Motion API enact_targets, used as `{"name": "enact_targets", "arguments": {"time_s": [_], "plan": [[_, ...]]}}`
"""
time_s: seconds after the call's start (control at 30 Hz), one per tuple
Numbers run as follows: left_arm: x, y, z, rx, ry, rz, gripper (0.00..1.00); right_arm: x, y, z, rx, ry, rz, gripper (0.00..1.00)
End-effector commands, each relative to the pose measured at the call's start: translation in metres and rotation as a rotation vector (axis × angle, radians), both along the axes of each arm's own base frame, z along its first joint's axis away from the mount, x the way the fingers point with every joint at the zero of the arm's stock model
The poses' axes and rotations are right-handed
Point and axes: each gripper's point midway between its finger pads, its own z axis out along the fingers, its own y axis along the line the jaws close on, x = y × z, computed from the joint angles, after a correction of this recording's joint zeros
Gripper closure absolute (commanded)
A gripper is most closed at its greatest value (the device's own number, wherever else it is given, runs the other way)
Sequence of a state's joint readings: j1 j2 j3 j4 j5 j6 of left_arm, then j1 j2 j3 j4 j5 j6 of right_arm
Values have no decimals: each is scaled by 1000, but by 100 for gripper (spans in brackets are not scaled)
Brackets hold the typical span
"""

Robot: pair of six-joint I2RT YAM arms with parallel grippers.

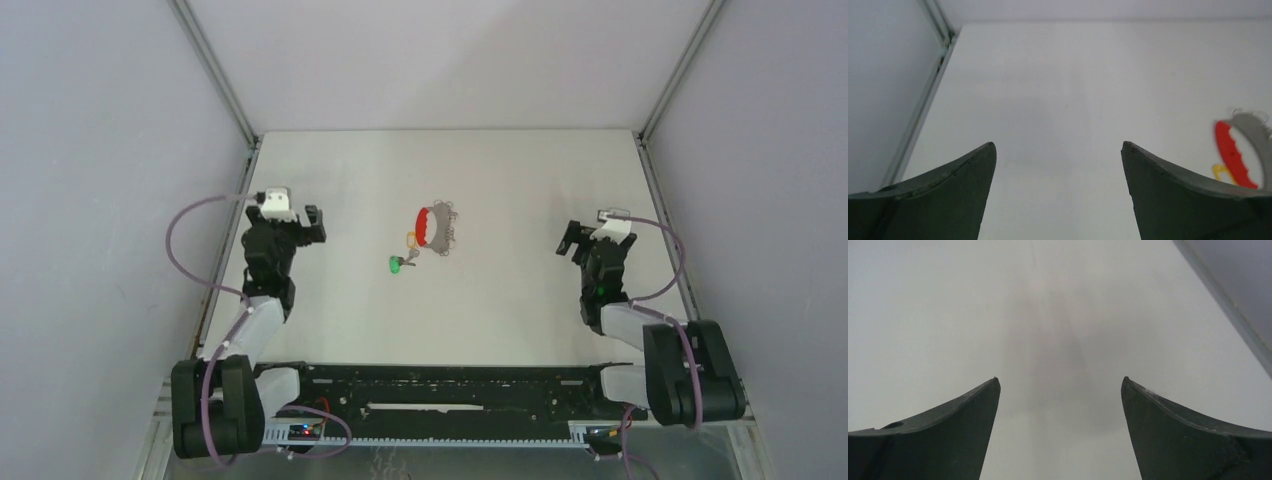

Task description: Put the keys on the keyring

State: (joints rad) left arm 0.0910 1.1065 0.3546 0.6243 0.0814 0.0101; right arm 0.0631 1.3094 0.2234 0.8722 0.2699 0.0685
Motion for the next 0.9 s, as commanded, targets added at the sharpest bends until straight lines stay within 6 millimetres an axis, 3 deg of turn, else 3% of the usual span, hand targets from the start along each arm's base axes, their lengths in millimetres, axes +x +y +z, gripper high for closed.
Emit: {"name": "enact_targets", "arguments": {"time_s": [0.0, 0.13, 0.2, 0.27, 0.43, 0.47, 0.6, 0.67, 0.77, 0.87], "plan": [[4, -22, 41, 31, 59, -149, 0, 12, -3, 64, 104, -59, -98, 0], [6, -42, 45, 2, 175, -240, 0, 13, 6, 101, 382, -152, -29, 0], [5, -52, 42, -2, 237, -282, 0, 14, 27, 115, 492, -188, 91, 0], [5, -61, 36, 14, 291, -312, 0, 20, 60, 121, 521, -162, 249, 0], [11, -86, 28, 63, 350, -389, 0, 45, 133, 107, 364, 52, 319, 0], [12, -91, 26, 64, 359, -406, 0, 50, 153, 113, 337, 65, 349, 0], [17, -102, 20, 57, 408, -453, 0, 58, 227, 92, 209, 185, 443, 4], [17, -103, 15, 54, 441, -461, 0, 59, 260, 68, 140, 268, 491, 8], [14, -103, 7, 56, 486, -471, 0, 52, 298, 40, 69, 357, 549, 18], [8, -104, 4, 51, 523, -483, 0, 38, 320, 17, 28, 409, 581, 27]]}}
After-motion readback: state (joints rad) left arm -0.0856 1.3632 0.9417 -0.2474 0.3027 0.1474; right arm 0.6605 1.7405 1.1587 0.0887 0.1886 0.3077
